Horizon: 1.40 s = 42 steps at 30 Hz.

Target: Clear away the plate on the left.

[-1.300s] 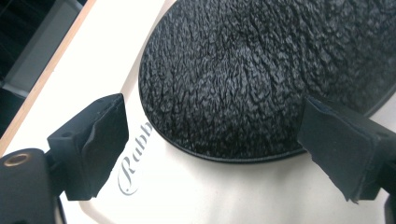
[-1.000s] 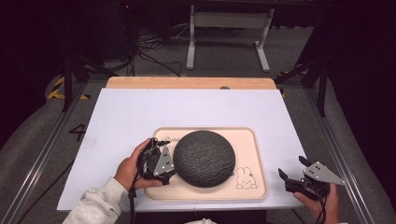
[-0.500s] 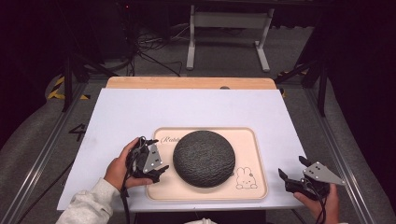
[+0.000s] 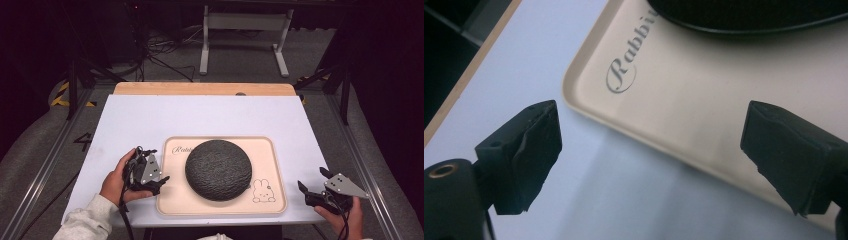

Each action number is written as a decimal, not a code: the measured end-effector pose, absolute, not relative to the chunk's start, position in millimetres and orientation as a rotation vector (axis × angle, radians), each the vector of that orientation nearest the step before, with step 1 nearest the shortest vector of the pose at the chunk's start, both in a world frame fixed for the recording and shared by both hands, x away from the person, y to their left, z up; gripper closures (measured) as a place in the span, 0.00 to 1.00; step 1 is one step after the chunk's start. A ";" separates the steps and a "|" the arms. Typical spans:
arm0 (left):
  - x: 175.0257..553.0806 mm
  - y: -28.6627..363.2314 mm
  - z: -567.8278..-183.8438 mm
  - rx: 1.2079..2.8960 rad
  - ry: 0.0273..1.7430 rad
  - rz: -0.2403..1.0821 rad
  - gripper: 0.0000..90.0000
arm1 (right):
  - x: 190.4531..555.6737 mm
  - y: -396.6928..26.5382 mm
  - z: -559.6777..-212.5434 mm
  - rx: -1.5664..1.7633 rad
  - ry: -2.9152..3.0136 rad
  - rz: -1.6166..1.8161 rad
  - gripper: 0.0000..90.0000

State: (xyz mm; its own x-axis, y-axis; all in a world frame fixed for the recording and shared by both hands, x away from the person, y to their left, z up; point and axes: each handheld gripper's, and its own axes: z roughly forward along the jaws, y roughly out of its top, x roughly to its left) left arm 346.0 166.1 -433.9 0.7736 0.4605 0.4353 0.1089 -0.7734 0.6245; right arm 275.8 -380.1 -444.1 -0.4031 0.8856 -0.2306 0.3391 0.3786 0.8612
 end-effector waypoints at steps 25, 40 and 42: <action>343.5 225.7 -451.6 2.321 0.630 0.723 0.12 | 276.7 -382.8 -444.8 1.065 1.922 0.976 0.15; 329.2 262.4 -459.0 2.138 0.779 0.604 0.11 | 276.3 -383.6 -444.9 1.058 1.924 0.979 0.15; 326.3 266.1 -459.2 2.104 0.794 0.588 0.11 | 276.2 -384.0 -444.7 1.058 1.922 0.980 0.15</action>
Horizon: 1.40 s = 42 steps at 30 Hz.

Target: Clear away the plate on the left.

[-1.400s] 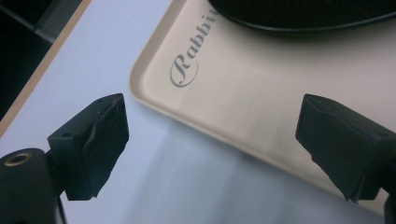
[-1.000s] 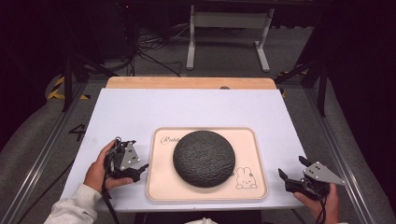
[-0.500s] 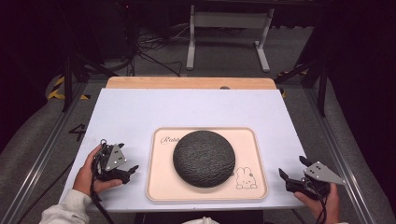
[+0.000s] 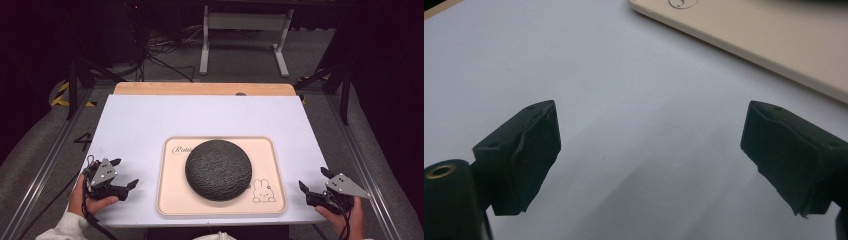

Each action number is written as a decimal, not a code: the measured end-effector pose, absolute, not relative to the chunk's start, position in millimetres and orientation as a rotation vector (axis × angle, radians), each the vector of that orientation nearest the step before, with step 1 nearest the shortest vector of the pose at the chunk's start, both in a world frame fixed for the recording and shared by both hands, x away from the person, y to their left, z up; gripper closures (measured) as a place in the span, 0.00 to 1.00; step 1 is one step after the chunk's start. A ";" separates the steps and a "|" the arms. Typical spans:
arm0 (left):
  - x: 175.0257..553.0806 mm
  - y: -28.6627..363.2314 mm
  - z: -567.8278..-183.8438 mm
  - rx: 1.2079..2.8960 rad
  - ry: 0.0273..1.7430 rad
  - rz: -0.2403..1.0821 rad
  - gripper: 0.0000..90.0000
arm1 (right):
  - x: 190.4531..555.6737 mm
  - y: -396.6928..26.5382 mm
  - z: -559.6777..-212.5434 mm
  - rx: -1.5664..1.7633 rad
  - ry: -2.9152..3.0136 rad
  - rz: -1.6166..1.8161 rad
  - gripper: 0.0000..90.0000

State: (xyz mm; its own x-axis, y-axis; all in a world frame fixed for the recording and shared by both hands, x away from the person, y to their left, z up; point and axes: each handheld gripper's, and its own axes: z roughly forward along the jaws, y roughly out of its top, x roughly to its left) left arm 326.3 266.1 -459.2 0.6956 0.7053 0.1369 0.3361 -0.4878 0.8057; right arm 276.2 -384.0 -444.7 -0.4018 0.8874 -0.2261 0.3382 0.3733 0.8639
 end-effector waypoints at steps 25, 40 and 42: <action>317.5 261.7 -458.2 2.083 0.750 0.545 0.11 | 272.4 -379.4 -443.4 1.032 1.936 0.967 0.15; 319.4 259.9 -460.2 2.102 0.746 0.533 0.12 | 273.1 -380.3 -443.6 1.038 1.933 0.967 0.15; 319.6 259.8 -460.4 2.103 0.748 0.532 0.12 | 273.4 -380.5 -443.8 1.040 1.934 0.968 0.15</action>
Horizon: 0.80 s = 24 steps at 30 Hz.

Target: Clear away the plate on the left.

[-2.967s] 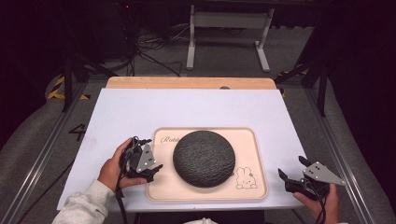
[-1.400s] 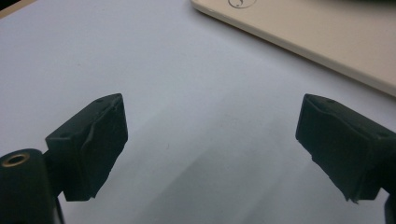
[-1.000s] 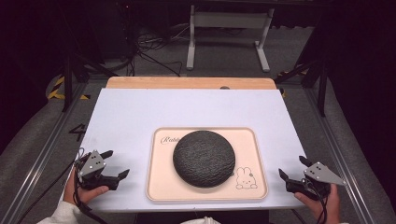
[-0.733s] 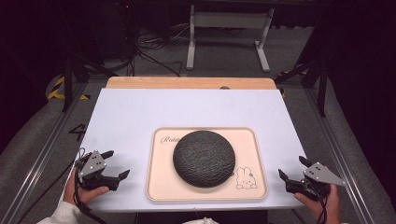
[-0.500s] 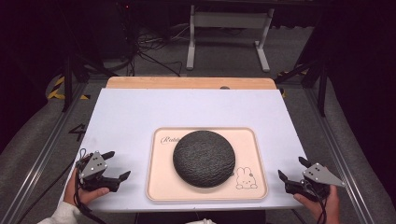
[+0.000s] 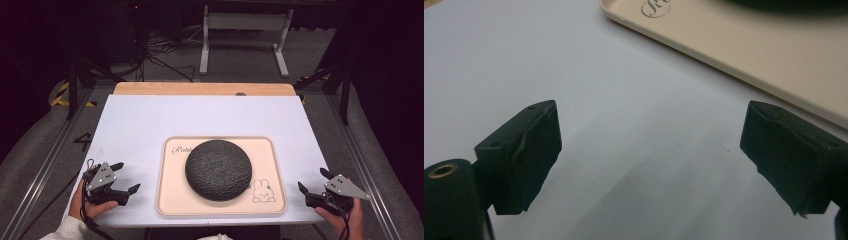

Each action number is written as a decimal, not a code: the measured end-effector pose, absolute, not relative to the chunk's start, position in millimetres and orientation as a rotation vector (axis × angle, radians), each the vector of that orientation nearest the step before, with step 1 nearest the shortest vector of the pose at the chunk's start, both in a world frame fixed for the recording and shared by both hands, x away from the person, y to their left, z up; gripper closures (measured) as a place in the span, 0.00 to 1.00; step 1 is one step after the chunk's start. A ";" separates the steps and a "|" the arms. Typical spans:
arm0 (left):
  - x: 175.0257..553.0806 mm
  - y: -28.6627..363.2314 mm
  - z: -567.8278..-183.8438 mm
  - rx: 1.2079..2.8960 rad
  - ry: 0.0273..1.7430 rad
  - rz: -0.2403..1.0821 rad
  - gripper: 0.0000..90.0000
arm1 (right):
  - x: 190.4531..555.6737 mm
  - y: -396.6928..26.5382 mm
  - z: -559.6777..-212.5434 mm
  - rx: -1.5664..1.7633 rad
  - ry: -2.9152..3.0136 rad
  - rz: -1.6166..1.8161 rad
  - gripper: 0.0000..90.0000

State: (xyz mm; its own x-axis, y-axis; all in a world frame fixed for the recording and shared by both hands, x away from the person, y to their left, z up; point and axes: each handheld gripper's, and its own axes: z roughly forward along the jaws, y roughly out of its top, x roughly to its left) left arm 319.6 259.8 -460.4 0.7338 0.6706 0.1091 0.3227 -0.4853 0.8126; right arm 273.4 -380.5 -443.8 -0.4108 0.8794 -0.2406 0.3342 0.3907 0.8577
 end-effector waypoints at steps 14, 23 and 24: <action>319.6 256.7 -460.4 2.105 0.746 0.534 0.12 | 275.2 -381.3 -444.4 1.036 1.937 0.968 0.15; 320.7 254.8 -460.0 2.117 0.743 0.536 0.12 | 274.3 -382.0 -445.1 1.038 1.939 0.968 0.15; 321.1 254.8 -460.0 2.119 0.740 0.537 0.12 | 274.1 -382.5 -444.9 1.042 1.937 0.970 0.15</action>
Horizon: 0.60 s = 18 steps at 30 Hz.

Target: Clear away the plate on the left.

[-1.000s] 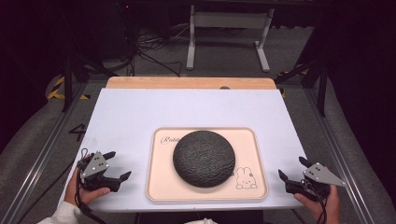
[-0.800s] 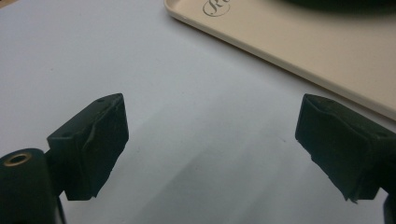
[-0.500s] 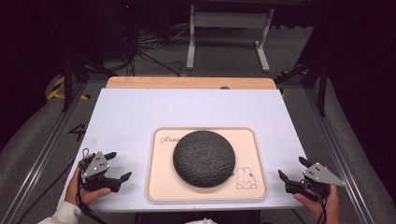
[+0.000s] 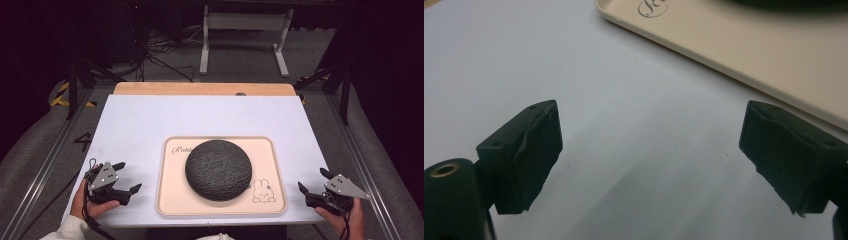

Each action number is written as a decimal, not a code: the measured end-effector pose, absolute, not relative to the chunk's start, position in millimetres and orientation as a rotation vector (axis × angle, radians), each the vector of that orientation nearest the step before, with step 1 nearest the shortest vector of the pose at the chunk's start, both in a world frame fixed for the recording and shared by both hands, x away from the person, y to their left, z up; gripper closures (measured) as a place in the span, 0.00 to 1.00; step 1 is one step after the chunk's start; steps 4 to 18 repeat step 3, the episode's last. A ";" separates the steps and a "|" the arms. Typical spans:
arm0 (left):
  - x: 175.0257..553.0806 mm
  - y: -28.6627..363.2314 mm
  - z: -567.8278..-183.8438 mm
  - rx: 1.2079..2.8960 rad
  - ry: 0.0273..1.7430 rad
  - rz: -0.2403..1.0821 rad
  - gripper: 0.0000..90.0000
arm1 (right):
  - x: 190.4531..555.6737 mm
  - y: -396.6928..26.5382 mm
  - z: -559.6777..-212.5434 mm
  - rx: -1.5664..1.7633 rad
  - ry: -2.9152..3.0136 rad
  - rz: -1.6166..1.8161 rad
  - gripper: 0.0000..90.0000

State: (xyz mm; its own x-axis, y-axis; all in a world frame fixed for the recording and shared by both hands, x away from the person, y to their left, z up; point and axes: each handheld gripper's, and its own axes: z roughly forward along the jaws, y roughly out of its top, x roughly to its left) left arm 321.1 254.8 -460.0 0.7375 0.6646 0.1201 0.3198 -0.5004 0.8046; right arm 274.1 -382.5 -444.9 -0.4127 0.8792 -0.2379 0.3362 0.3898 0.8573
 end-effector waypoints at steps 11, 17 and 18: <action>322.2 255.1 -460.4 2.118 0.747 0.534 0.12 | 274.9 -382.6 -445.4 1.042 1.939 0.970 0.15; 322.2 255.1 -460.4 2.118 0.747 0.534 0.12 | 274.9 -382.6 -445.4 1.042 1.939 0.970 0.15; 322.2 255.1 -460.4 2.118 0.747 0.534 0.12 | 274.9 -382.6 -445.4 1.042 1.939 0.970 0.15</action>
